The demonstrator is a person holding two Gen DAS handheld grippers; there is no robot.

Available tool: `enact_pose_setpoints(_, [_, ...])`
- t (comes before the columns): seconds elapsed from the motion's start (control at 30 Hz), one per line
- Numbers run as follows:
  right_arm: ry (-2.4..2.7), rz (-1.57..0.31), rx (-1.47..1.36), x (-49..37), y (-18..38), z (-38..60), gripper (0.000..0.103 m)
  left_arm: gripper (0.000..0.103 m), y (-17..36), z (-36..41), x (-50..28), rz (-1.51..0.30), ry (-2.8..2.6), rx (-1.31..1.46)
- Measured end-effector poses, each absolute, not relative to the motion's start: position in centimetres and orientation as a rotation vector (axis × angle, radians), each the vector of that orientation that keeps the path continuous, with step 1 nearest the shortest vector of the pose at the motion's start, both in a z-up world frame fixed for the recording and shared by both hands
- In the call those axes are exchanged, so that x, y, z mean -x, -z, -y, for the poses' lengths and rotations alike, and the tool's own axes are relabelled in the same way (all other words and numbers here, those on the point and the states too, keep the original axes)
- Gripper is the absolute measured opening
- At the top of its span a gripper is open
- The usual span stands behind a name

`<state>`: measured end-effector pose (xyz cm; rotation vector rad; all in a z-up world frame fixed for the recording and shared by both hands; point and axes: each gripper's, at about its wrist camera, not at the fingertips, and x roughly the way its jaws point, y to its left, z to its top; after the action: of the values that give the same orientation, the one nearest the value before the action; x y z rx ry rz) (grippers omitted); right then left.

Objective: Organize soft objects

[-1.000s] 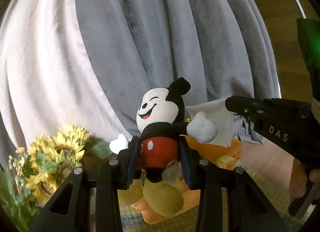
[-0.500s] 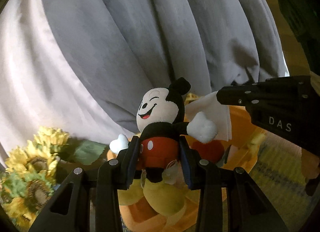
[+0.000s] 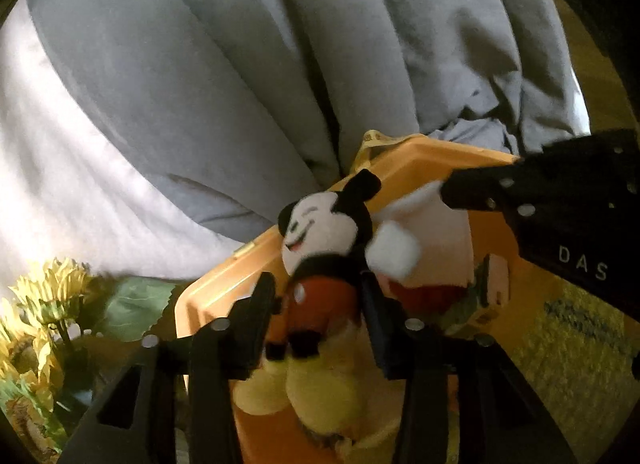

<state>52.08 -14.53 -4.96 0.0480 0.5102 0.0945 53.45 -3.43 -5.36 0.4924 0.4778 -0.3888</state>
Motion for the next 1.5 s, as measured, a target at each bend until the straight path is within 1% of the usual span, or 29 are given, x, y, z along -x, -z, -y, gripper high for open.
enact_pose_setpoints(0.1, [-0.075,-0.545,-0.087,-52.6,5.4,15.3,0.007,0.059,5.2,3.0,-53.9,-0.513,0.376,-0.447])
enact_pose_setpoints(0.13, [-0.063,-0.552,-0.097,-52.7,5.5,15.6,0.016,0.065,5.2,2.9,-53.9,-0.515,0.367,-0.436])
enact_pose_setpoints(0.17, [-0.050,-0.555,-0.102,-52.7,5.6,15.7,0.030,0.068,5.2,2.9,-53.9,-0.515,0.360,-0.430])
enact_pose_setpoints(0.2, [-0.043,-0.554,-0.106,-52.8,5.6,15.8,0.034,0.069,5.2,2.8,-53.8,-0.519,0.349,-0.423])
enact_pose_setpoints(0.23, [-0.035,-0.551,-0.108,-52.7,5.7,15.9,0.037,0.071,5.2,2.6,-53.8,-0.527,0.343,-0.410])
enact_pose_setpoints(0.37, [-0.029,-0.546,-0.098,-52.5,5.5,15.9,0.037,0.077,5.0,1.8,-53.2,-0.529,0.323,-0.355])
enact_pose_setpoints(0.47, [-0.027,-0.542,-0.089,-52.4,5.3,15.7,0.037,0.078,4.8,1.3,-52.8,-0.519,0.303,-0.339])
enact_pose_setpoints(0.5, [-0.028,-0.541,-0.090,-52.3,5.2,15.6,0.038,0.079,4.6,1.0,-52.6,-0.518,0.294,-0.328])
enact_pose_setpoints(0.57, [-0.028,-0.536,-0.089,-52.1,5.1,15.5,0.043,0.083,4.3,0.7,-52.4,-0.515,0.285,-0.311])
enact_pose_setpoints(0.73, [-0.034,-0.527,-0.082,-51.9,4.7,15.1,0.045,0.084,3.6,-0.2,-51.6,-0.500,0.250,-0.279])
enact_pose_setpoints(0.83, [-0.027,-0.525,-0.088,-51.7,4.5,15.1,0.050,0.085,3.1,-0.7,-51.2,-0.490,0.224,-0.257])
enact_pose_setpoints(0.93, [-0.031,-0.519,-0.087,-51.4,4.2,14.9,0.052,0.085,2.5,-1.1,-50.7,-0.485,0.207,-0.221])
enact_pose_setpoints(1.03, [-0.030,-0.516,-0.083,-51.0,3.8,14.7,0.058,0.086,1.9,-1.5,-49.9,-0.472,0.185,-0.195])
enact_pose_setpoints(1.13, [-0.032,-0.510,-0.078,-50.4,3.4,14.5,0.059,0.089,1.3,-1.9,-48.7,-0.451,0.156,-0.176])
enact_pose_setpoints(1.27, [-0.026,-0.494,-0.076,-48.7,2.5,14.4,0.067,0.092,0.5,-2.4,-46.7,-0.426,0.126,-0.156])
enact_pose_setpoints(1.3, [-0.024,-0.489,-0.075,-48.3,2.4,14.4,0.068,0.093,0.2,-2.6,-45.9,-0.420,0.111,-0.150])
enact_pose_setpoints(1.4, [-0.008,-0.469,-0.066,-46.6,1.5,14.1,0.075,0.093,-0.5,-3.1,-44.1,-0.410,0.075,-0.126])
enact_pose_setpoints(1.5, [0.011,-0.447,-0.060,-44.8,0.7,14.0,0.081,0.100,-1.2,-3.8,-42.0,-0.403,0.053,-0.084])
